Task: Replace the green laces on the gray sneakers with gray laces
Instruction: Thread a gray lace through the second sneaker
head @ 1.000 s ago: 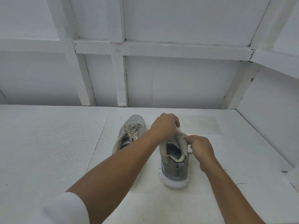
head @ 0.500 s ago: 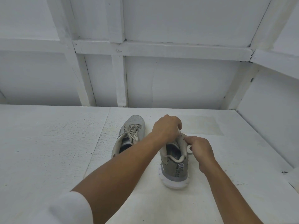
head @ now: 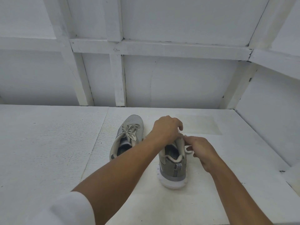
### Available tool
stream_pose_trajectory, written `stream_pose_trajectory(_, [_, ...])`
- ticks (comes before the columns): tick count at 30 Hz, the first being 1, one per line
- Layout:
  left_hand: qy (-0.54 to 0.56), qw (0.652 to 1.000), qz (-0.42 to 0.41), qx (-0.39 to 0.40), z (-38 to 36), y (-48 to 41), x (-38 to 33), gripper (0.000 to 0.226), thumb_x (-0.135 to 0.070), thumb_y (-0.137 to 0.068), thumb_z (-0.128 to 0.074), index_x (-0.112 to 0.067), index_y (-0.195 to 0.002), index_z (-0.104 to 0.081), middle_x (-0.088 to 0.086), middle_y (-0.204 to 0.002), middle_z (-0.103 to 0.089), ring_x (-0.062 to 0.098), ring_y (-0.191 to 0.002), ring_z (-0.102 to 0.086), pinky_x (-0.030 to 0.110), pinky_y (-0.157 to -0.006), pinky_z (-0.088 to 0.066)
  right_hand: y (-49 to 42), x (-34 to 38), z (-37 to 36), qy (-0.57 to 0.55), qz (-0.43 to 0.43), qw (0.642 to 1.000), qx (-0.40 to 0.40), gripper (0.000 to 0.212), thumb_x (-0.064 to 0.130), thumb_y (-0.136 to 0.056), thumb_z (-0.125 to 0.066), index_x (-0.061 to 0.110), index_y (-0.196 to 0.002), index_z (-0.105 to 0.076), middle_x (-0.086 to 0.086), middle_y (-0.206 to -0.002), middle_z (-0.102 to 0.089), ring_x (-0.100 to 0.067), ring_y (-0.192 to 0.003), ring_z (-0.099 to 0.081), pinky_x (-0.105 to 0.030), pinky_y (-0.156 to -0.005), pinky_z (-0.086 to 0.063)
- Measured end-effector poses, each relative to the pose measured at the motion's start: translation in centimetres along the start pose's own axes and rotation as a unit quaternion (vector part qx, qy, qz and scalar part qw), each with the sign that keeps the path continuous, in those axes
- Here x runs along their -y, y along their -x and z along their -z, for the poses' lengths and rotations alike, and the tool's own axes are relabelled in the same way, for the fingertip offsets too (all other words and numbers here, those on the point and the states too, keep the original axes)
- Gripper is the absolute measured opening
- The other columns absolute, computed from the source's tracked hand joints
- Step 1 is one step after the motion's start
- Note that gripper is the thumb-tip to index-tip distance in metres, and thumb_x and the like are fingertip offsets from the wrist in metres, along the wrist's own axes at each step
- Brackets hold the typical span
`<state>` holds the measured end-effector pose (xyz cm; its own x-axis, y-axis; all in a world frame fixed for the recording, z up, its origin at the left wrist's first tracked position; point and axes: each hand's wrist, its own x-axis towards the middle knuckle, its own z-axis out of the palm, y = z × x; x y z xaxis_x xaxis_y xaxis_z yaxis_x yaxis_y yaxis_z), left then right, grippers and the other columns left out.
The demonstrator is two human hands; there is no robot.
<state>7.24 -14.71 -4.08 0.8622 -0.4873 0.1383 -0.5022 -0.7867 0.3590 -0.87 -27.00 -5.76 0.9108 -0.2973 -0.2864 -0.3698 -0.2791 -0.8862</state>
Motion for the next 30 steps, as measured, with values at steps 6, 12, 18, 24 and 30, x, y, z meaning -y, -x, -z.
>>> stream_pose_trajectory(6, [-0.025,0.998,-0.047,0.032,0.3,0.6,0.2,0.043,-0.013,-0.092,-0.054,-0.026,-0.133,-0.053,-0.006,-0.114,-0.069,0.019,-0.115,-0.054,0.035,-0.097,-0.037,-0.5,0.4,0.8,0.052,0.060,0.997,-0.007,0.019,0.027,-0.099,-0.051,0.025,-0.095,-0.070,0.008,-0.094,-0.070,-0.015,-0.081,-0.063,-0.024,-0.065,-0.043])
stream_pose_trajectory(12, [-0.005,1.000,-0.010,0.003,-0.8,1.1,1.0,0.041,-0.014,-0.094,-0.047,-0.032,-0.130,-0.051,-0.006,-0.108,-0.068,0.023,-0.114,-0.051,0.037,-0.092,-0.029,-1.5,0.2,0.4,0.050,0.127,0.990,-0.019,0.016,0.018,-0.096,-0.057,0.022,-0.090,-0.071,0.003,-0.092,-0.070,-0.019,-0.083,-0.063,-0.025,-0.068,-0.047])
stream_pose_trajectory(18, [0.013,0.994,0.041,-0.105,-0.4,3.6,1.1,0.041,-0.017,-0.088,-0.058,-0.027,-0.128,-0.055,-0.001,-0.126,-0.054,0.022,-0.119,-0.040,0.037,-0.094,-0.030,-2.6,0.5,1.5,-0.032,0.130,0.986,-0.095,0.016,0.011,-0.099,-0.046,0.014,-0.086,-0.055,-0.002,-0.088,-0.066,-0.021,-0.083,-0.067,-0.030,-0.067,-0.047])
stream_pose_trajectory(24, [0.240,0.946,0.160,-0.149,-1.5,6.5,1.5,0.023,-0.031,-0.088,-0.064,-0.022,-0.106,-0.051,-0.002,-0.104,-0.051,0.013,-0.093,-0.051,0.024,-0.075,-0.040,-3.0,5.0,8.7,-0.611,0.139,0.778,-0.050,0.026,-0.002,-0.062,-0.067,0.013,-0.078,-0.052,-0.001,-0.072,-0.060,-0.010,-0.051,-0.053,-0.019,-0.045,-0.040])
stream_pose_trajectory(30, [0.290,0.918,0.204,-0.176,-2.6,6.9,1.8,0.018,-0.033,-0.091,-0.061,-0.019,-0.097,-0.052,-0.002,-0.096,-0.058,0.013,-0.084,-0.057,0.028,-0.071,-0.047,-2.9,1.2,3.2,0.241,0.263,0.934,-0.016,0.010,0.020,-0.089,-0.068,0.028,-0.094,-0.067,0.014,-0.094,-0.059,-0.001,-0.064,-0.049,-0.014,-0.062,-0.036])
